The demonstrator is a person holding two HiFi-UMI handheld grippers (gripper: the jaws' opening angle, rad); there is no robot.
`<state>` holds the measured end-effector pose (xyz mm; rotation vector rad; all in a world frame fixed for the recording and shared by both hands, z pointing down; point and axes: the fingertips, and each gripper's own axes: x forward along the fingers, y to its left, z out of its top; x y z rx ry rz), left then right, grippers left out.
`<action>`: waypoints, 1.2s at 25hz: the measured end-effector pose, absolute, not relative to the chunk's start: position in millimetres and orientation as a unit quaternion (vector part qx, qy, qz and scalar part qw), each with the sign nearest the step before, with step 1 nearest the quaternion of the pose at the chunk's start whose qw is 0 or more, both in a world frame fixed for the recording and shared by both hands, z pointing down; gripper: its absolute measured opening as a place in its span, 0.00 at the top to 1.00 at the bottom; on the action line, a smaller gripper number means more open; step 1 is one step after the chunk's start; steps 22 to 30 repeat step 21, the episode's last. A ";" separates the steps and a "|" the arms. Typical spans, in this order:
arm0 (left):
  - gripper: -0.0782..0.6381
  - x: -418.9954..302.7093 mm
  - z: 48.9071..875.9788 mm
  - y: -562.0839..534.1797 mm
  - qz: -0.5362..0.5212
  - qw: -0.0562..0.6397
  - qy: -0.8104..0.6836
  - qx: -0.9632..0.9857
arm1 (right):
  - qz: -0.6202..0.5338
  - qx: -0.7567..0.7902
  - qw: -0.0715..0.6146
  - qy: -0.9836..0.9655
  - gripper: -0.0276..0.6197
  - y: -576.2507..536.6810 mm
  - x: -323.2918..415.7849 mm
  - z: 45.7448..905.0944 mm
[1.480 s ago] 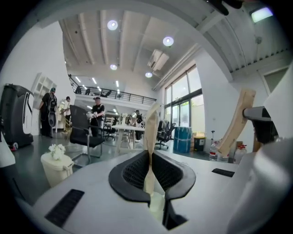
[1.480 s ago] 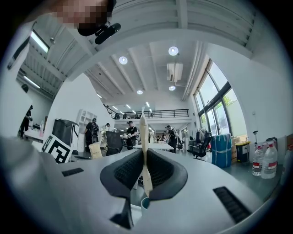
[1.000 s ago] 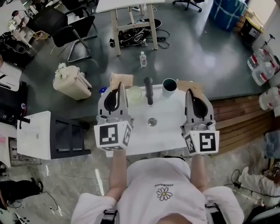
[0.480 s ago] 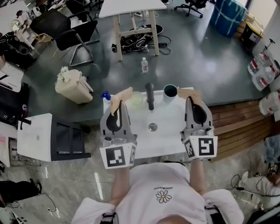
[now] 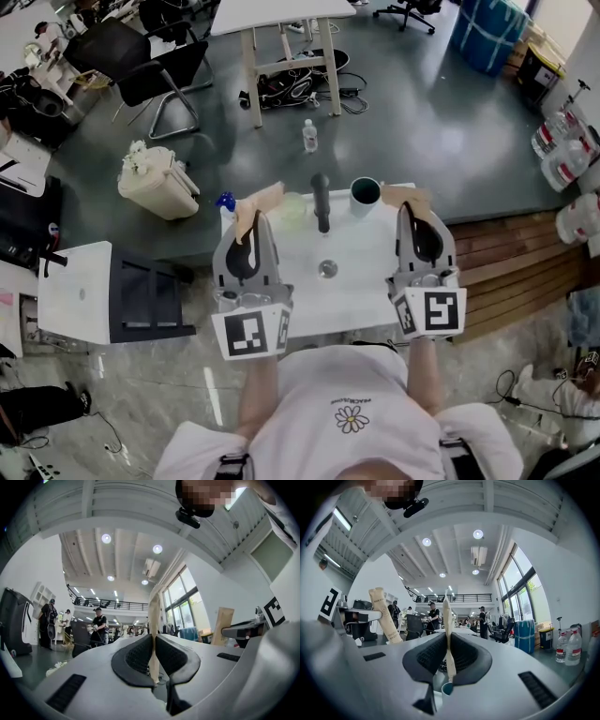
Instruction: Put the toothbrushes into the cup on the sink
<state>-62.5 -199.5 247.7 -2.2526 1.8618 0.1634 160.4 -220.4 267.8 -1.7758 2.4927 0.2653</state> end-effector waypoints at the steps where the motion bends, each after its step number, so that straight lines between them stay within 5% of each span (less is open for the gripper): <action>1: 0.85 -62.5 247.5 -199.6 0.055 0.107 0.633 -0.765 | 0.086 -0.578 0.035 0.811 0.91 -220.7 160.6 267.2; 30: 0.85 -67.3 246.2 -198.6 0.058 0.106 0.637 -0.762 | 0.092 -0.577 0.038 0.811 0.91 -223.4 160.0 259.7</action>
